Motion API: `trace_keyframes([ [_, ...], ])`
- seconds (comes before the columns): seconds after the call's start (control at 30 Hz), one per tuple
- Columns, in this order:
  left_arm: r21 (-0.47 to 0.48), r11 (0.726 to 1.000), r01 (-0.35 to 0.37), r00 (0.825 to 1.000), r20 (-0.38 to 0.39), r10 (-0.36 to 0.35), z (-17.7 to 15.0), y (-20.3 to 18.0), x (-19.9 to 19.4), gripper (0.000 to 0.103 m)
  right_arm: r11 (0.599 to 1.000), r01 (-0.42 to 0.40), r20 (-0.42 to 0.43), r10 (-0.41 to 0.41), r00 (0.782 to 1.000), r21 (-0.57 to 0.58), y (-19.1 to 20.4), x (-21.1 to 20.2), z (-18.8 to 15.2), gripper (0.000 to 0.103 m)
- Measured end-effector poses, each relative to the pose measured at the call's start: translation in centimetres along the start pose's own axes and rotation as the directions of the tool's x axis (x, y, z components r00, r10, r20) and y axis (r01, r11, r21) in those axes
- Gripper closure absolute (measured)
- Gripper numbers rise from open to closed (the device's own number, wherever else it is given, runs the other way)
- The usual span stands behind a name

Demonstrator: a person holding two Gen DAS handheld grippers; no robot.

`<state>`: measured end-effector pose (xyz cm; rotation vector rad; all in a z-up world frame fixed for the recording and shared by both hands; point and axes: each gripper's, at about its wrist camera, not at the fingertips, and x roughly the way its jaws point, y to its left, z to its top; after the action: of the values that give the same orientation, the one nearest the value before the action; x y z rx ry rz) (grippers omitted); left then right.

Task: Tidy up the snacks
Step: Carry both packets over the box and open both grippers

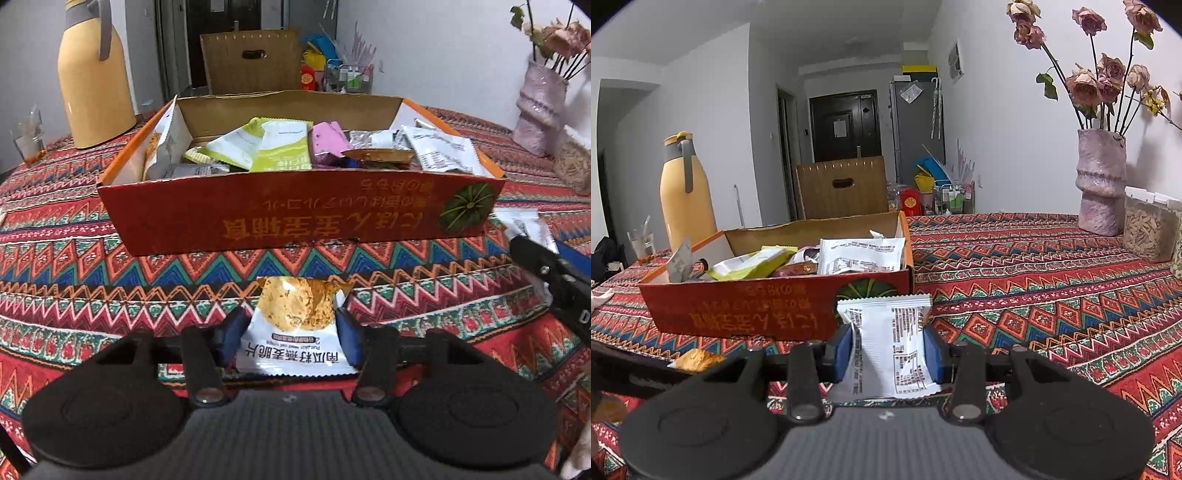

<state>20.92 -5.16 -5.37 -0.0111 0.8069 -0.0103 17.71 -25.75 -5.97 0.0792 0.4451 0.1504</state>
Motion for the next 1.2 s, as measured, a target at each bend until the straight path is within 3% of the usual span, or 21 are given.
trace_keyframes([
  [0.23,0.013,0.999,0.045,0.994,0.103,-0.046,0.0,0.7,-3.3,0.053,1.000,-0.015,0.009,0.015,1.000,-0.010,0.2,-0.4,0.2,0.063],
  [0.5,-0.005,0.999,0.044,0.955,0.295,-0.041,4.2,1.8,-7.4,0.053,0.993,-0.094,0.076,0.099,0.992,-0.064,2.8,-1.8,3.7,0.063],
  [0.67,-0.065,0.998,0.020,0.932,0.363,0.005,7.3,2.9,-6.7,0.053,0.990,-0.107,0.102,0.116,0.988,-0.092,5.2,0.5,6.9,0.063],
  [0.87,-0.133,0.991,-0.017,0.908,0.412,0.071,9.3,4.2,-4.0,0.053,0.996,-0.080,0.111,0.085,0.990,-0.041,6.4,5.3,9.2,0.063],
  [1.0,-0.150,0.989,0.005,0.911,0.409,0.058,9.5,5.5,-2.1,0.052,0.997,-0.075,0.108,0.078,0.991,-0.033,5.8,7.5,8.6,0.063],
  [1.1,-0.153,0.988,0.026,0.917,0.398,0.037,9.4,6.2,-1.4,0.047,0.996,-0.086,0.077,0.089,0.993,-0.039,5.6,8.5,8.1,0.055],
  [1.17,-0.160,0.987,0.028,0.915,0.401,0.038,9.2,6.6,-1.5,0.026,0.997,-0.073,0.065,0.075,0.995,-0.041,5.5,8.8,7.9,0.040],
  [1.2,-0.164,0.986,0.026,0.913,0.406,0.043,9.2,6.7,-1.6,0.020,0.997,-0.066,0.065,0.069,0.996,-0.039,5.6,8.9,7.9,0.024],
])
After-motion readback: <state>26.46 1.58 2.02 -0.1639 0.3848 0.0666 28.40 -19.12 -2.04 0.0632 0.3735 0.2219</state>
